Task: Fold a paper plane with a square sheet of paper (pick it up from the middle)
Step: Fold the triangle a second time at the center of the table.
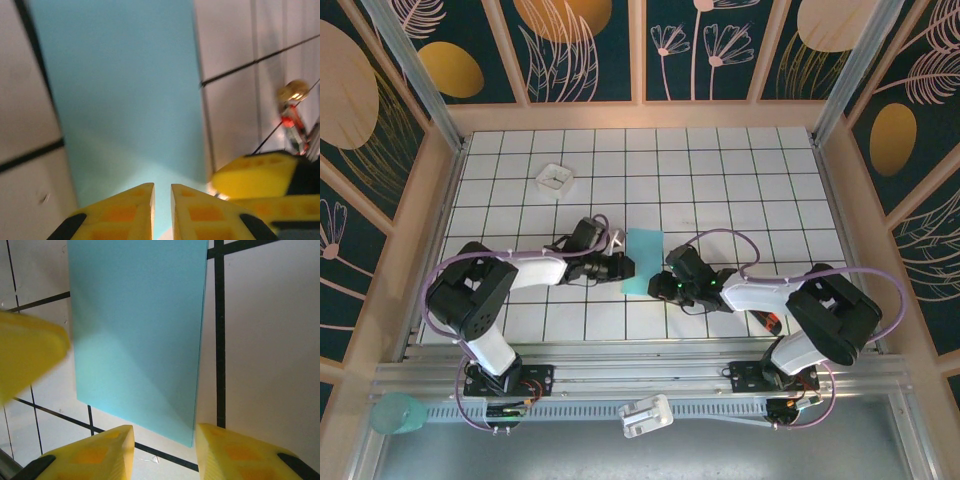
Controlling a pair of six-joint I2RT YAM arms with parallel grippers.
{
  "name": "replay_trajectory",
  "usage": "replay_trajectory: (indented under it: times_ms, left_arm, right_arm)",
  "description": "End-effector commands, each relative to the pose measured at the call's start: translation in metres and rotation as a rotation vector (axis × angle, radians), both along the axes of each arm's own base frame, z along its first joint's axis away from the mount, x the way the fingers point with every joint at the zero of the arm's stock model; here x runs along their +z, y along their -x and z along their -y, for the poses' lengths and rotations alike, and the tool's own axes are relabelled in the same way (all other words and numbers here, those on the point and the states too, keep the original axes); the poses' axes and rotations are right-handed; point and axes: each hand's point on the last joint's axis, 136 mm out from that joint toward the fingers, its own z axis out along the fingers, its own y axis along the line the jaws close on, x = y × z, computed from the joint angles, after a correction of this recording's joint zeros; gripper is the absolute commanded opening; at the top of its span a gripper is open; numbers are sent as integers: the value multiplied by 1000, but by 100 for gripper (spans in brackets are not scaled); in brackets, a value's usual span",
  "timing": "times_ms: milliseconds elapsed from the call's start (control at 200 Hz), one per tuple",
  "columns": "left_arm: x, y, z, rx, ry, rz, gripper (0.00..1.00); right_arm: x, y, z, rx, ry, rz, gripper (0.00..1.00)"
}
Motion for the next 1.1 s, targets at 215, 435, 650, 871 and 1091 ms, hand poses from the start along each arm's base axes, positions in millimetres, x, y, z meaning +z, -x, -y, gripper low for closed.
replay_trajectory:
  times_ms: [215, 435, 650, 871, 1091]
  left_arm:
    - [-3, -62, 2, 64, -2, 45, 5]
    - [-34, -60, -8, 67, -85, 7, 0]
    - [-49, -48, -15, 73, -101, -29, 0]
    - [-56, -42, -18, 71, -107, -42, 0]
    - [-57, -41, -19, 66, -111, -39, 0]
  right_arm:
    - [7, -1, 13, -26, 14, 44, 41]
    - [7, 2, 15, -44, -10, 31, 46]
    - [8, 1, 5, -40, -61, 22, 48]
    - [10, -3, -4, -33, -94, 25, 48]
    - [9, -8, -11, -42, -117, 18, 47]
